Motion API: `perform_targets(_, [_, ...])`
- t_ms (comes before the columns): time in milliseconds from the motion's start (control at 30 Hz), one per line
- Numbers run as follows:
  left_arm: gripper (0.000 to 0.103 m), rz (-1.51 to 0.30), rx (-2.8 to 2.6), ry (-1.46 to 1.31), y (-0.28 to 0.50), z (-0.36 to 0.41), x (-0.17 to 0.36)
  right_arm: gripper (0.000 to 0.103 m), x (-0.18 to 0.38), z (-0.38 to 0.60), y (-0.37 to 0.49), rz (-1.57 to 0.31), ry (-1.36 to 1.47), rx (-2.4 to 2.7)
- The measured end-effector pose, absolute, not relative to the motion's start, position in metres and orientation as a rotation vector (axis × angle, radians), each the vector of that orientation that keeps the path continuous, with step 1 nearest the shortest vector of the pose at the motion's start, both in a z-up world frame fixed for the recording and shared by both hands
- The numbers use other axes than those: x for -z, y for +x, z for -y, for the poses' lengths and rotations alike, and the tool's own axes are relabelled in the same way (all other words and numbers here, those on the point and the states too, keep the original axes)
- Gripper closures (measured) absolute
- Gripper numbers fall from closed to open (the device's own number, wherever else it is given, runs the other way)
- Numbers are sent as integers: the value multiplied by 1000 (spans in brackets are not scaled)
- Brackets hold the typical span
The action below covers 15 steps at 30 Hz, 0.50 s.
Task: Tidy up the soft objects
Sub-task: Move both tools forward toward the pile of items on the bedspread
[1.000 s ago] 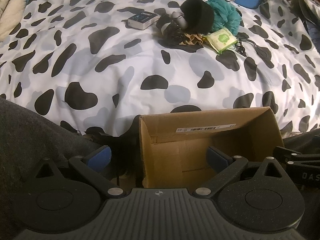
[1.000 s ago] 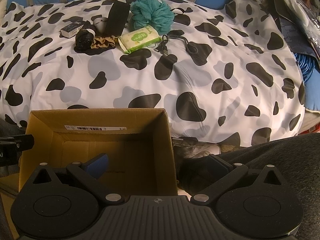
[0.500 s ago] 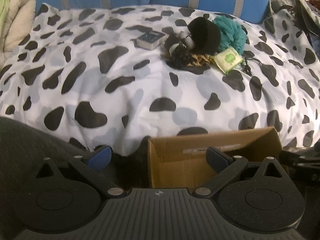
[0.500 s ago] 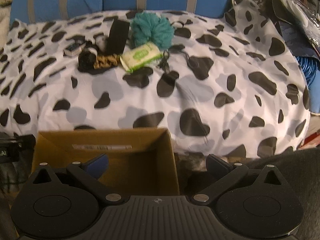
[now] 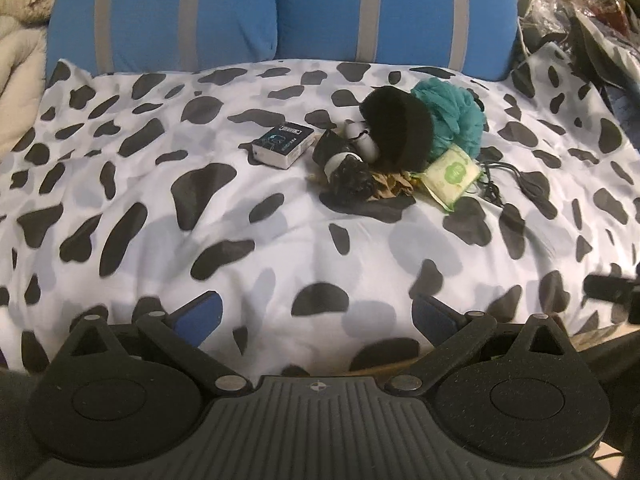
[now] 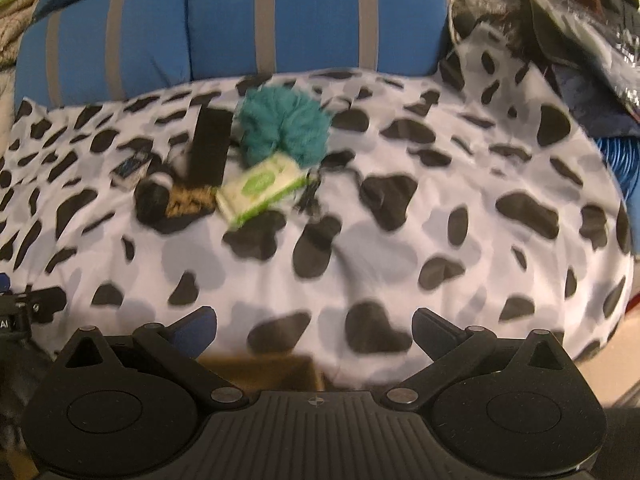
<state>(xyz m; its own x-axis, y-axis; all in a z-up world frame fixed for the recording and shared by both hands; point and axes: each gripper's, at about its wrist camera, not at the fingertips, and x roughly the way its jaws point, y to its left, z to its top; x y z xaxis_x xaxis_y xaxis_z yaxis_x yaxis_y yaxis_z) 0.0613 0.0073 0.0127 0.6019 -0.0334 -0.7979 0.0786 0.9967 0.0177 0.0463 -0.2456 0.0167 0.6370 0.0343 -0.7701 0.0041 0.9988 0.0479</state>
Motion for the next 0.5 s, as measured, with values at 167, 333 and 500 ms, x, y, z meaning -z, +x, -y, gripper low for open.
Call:
perform_targets(167, [0, -940, 55, 41, 83, -16, -6, 0, -17, 251, 66, -820, 0, -14])
perform_targets(333, [0, -923, 53, 45, 102, -21, -5, 0, -13, 257, 84, -797, -15, -21])
perform_targets(500, [0, -902, 81, 57, 121, -20, -2, 0, -9, 262, 105, -789, -29, -46])
